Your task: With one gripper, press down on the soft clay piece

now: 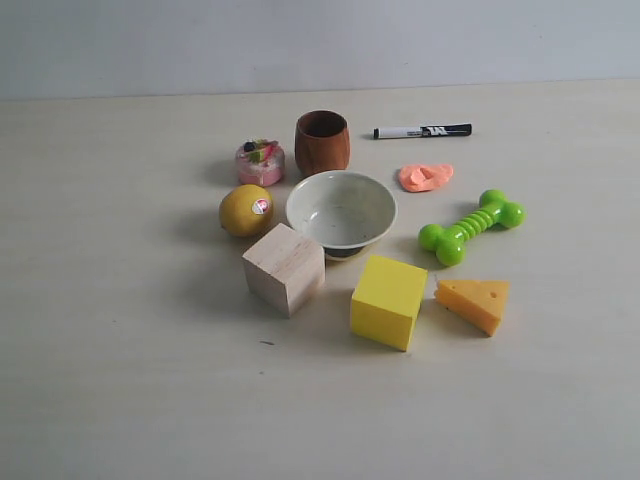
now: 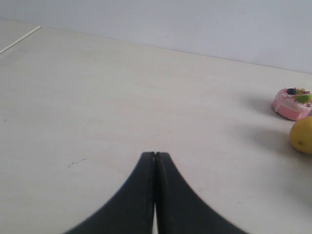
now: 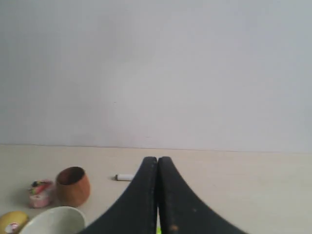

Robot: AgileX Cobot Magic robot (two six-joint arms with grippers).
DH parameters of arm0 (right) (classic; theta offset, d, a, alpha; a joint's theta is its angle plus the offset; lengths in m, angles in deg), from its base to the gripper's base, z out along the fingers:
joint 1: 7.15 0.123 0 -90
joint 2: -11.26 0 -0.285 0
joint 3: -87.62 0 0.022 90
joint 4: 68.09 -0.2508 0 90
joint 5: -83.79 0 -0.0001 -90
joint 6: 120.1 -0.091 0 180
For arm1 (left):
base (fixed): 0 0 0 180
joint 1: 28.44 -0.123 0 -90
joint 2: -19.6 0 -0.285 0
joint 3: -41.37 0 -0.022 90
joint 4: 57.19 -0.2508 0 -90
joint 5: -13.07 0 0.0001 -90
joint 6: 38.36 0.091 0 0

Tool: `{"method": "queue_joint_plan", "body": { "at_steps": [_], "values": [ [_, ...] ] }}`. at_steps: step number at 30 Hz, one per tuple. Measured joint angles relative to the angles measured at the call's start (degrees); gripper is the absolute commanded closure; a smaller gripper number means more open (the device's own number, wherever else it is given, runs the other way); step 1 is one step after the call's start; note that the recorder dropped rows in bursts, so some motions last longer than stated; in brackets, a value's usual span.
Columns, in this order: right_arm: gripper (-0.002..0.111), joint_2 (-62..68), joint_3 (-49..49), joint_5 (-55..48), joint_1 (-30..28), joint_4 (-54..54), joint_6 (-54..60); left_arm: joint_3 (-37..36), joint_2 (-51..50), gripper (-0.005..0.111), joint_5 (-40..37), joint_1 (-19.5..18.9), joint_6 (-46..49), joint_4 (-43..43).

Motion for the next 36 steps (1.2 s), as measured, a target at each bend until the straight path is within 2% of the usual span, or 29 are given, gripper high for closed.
{"method": "queue_joint_plan", "body": {
  "at_steps": [4, 10, 22, 24, 29, 36],
  "values": [
    [0.108, -7.74, 9.58, 3.21, -5.15, 0.29, -0.12, 0.00, 0.00, 0.107, 0.00, 0.00, 0.00, 0.00],
    [0.108, -14.80, 20.53, 8.24, -6.33, 0.41, -0.12, 0.00, 0.00, 0.107, 0.00, 0.00, 0.00, 0.00],
    [0.108, -17.91, 27.61, 10.74, -6.33, 1.26, -0.53, 0.00, 0.00, 0.107, 0.00, 0.00, 0.00, 0.00],
    [0.108, -19.93, 29.62, 11.42, -6.33, 4.21, -2.75, 0.00, 0.00, 0.107, 0.00, 0.00, 0.00, 0.00],
    [0.108, -25.22, 34.91, 11.90, -6.33, 16.33, -18.00, 0.00, 0.00, 0.107, 0.00, 0.00, 0.00, 0.00],
    [0.108, -28.30, 39.90, 12.68, -6.33, 19.73, -21.89, 0.00, 0.00, 0.107, 0.00, 0.00, 0.00, 0.00]
  ]
}}
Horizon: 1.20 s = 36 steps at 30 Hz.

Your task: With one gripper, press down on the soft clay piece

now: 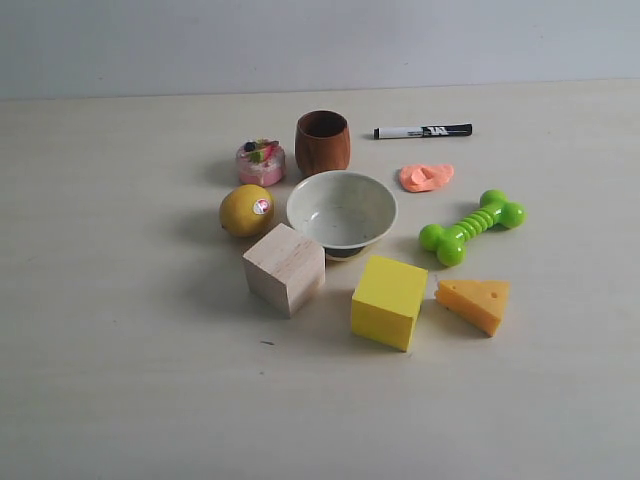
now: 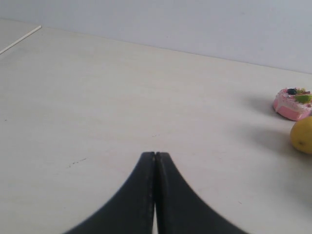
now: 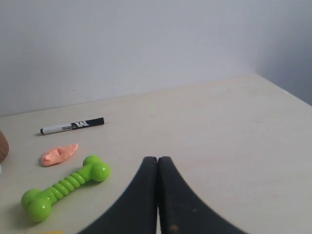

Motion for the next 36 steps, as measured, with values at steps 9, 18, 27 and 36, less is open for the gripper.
{"method": "queue_joint_plan", "body": {
  "at_steps": [9, 18, 27, 36],
  "values": [
    [0.108, -1.69, 1.90, 0.02, 0.00, 0.00, 1.31, 0.00, 0.00, 0.107, 0.00, 0.00, 0.00, 0.00],
    [0.108, -1.69, 1.90, -2.55, 0.00, 0.00, 5.58, 0.00, 0.00, 0.107, 0.00, 0.00, 0.00, 0.00],
    [0.108, -1.69, 1.90, -3.22, 0.00, 0.00, 5.80, 0.00, 0.00, 0.107, 0.00, 0.00, 0.00, 0.00],
    [0.108, -1.69, 1.90, -3.35, 0.00, 0.00, 5.80, 0.00, 0.00, 0.107, 0.00, 0.00, 0.00, 0.00]
  ]
}}
